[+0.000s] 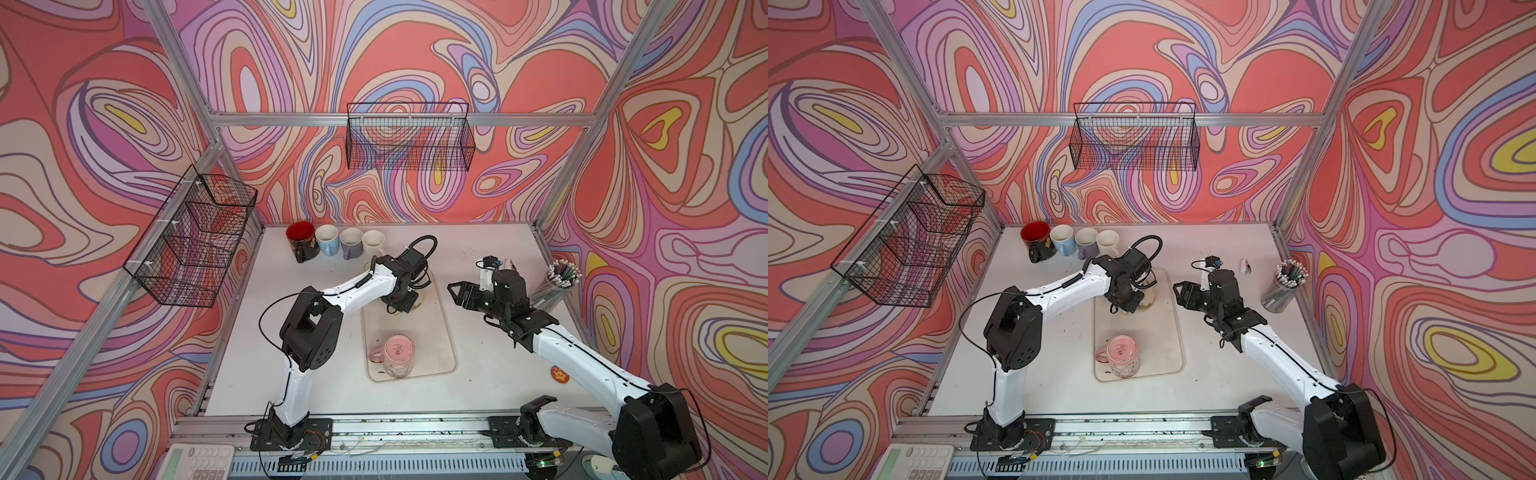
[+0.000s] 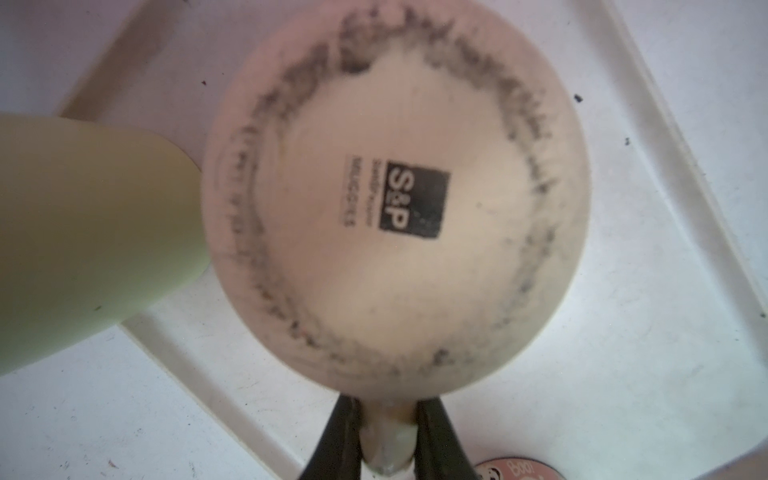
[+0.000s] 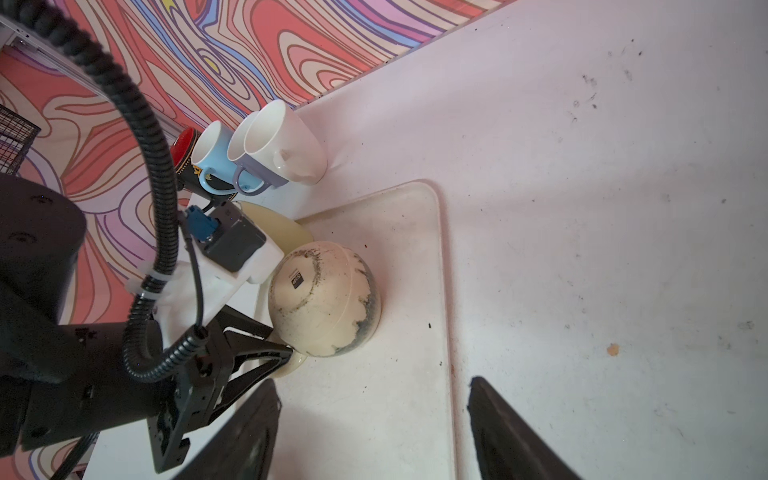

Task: Turn the mug right side up
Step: 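Close the left gripper on the cream mug's handle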

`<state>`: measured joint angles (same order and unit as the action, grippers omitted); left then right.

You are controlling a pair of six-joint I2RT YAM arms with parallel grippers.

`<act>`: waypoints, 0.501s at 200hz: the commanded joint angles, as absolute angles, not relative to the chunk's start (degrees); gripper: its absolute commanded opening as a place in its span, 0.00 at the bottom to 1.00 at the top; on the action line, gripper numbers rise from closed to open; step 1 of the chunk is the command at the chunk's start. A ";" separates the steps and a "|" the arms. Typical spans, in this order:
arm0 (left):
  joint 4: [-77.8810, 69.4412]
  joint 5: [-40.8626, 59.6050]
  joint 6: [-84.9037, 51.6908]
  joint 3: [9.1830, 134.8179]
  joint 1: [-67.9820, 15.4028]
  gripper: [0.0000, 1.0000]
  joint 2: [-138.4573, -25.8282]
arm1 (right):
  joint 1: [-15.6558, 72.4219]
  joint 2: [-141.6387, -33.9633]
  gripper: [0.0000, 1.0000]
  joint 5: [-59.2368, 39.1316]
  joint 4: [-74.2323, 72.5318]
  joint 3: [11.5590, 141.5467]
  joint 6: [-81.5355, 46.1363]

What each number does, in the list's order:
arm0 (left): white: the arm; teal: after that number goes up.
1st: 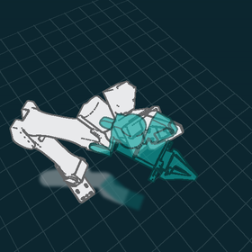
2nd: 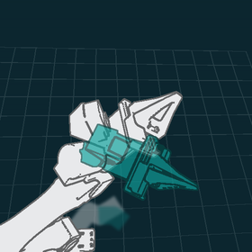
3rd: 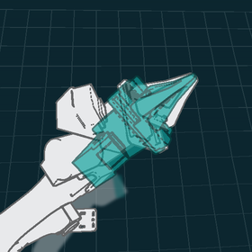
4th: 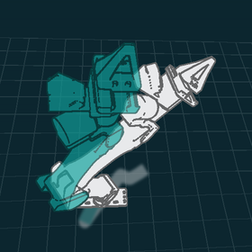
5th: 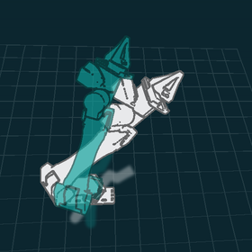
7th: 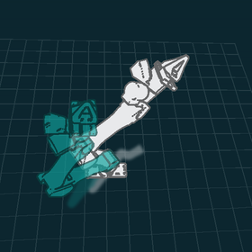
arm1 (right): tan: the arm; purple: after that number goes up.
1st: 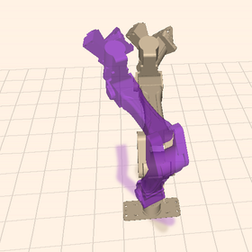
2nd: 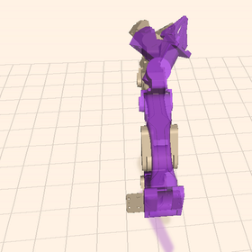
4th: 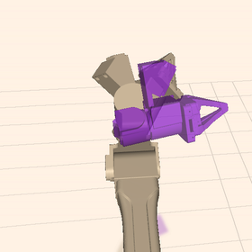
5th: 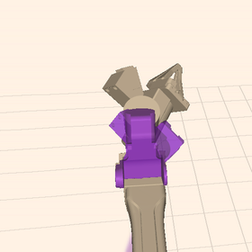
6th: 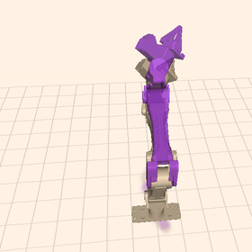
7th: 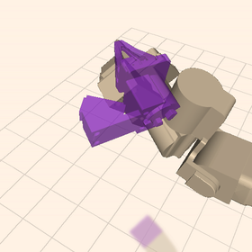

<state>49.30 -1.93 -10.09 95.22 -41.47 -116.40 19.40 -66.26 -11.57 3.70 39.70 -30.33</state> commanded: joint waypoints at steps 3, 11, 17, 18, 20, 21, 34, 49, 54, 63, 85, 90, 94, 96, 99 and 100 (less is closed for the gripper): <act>46.56 0.80 -10.31 96.34 -40.63 0.00 -113.97 | 18.48 -66.62 0.75 -16.35 0.58 38.76 -31.56; 45.52 2.12 -10.75 95.56 -40.28 0.00 -113.31 | 18.17 -66.68 0.76 -17.03 0.32 38.70 -31.85; 44.67 3.18 -11.09 95.00 -39.98 0.00 -112.84 | 17.96 -66.85 0.76 -17.66 0.26 38.59 -32.11; 44.53 3.26 -11.17 94.88 -39.90 0.00 -112.71 | 17.90 -66.83 0.76 -17.75 0.26 38.58 -32.18; 44.27 3.67 -11.27 94.67 -39.90 0.00 -112.60 | 17.81 -66.94 0.76 -18.00 0.20 38.58 -32.17; 44.11 3.86 -11.31 94.53 -39.81 0.00 -112.50 | 17.78 -66.95 0.76 -18.09 0.14 38.58 -32.21; 42.22 5.88 -12.09 93.20 -39.30 0.00 -111.39 | 17.38 -67.29 0.76 -19.27 -0.01 38.67 -32.61; 40.37 8.04 -12.93 92.00 -38.59 0.00 -110.36 | 17.14 -67.67 0.76 -20.15 -0.09 38.85 -32.87; 39.90 8.54 -13.15 91.78 -38.39 0.00 -110.02 | 17.14 -67.82 0.76 -20.45 -0.06 38.94 -32.92; 39.17 9.66 -13.56 91.18 -38.00 0.00 -109.59 | 17.14 -68.09 0.76 -20.89 -0.11 39.11 -33.00; 37.50 10.98 -14.11 89.95 -37.25 0.00 -108.69 | 17.14 -68.53 0.76 -21.68 -0.26 39.20 -33.23; 37.38 10.84 -14.02 89.83 -37.20 0.00 -108.59 | 17.18 -68.62 0.76 -21.75 -0.24 39.20 -33.23; 37.36 10.77 -13.98 89.68 -37.25 0.00 -108.62 | 17.15 -68.64 0.76 -21.79 -0.19 39.20 -33.31; 37.35 10.69 -13.98 89.66 -37.24 0.00 -108.56 | 17.14 -68.64 0.76 -21.80 -0.11 39.20 -33.24; 37.35 10.61 -13.90 89.61 -37.22 0.00 -108.48 | 17.08 -68.64 0.76 -21.83 -0.09 39.20 -33.23; 37.35 10.49 -13.89 89.54 -37.24 0.00 -108.47 | 17.11 -68.64 0.76 -21.81 -0.09 39.20 -33.27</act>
<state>41.71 8.60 -13.28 90.04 -37.63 -112.33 17.37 -68.23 -20.23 0.78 39.27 -32.73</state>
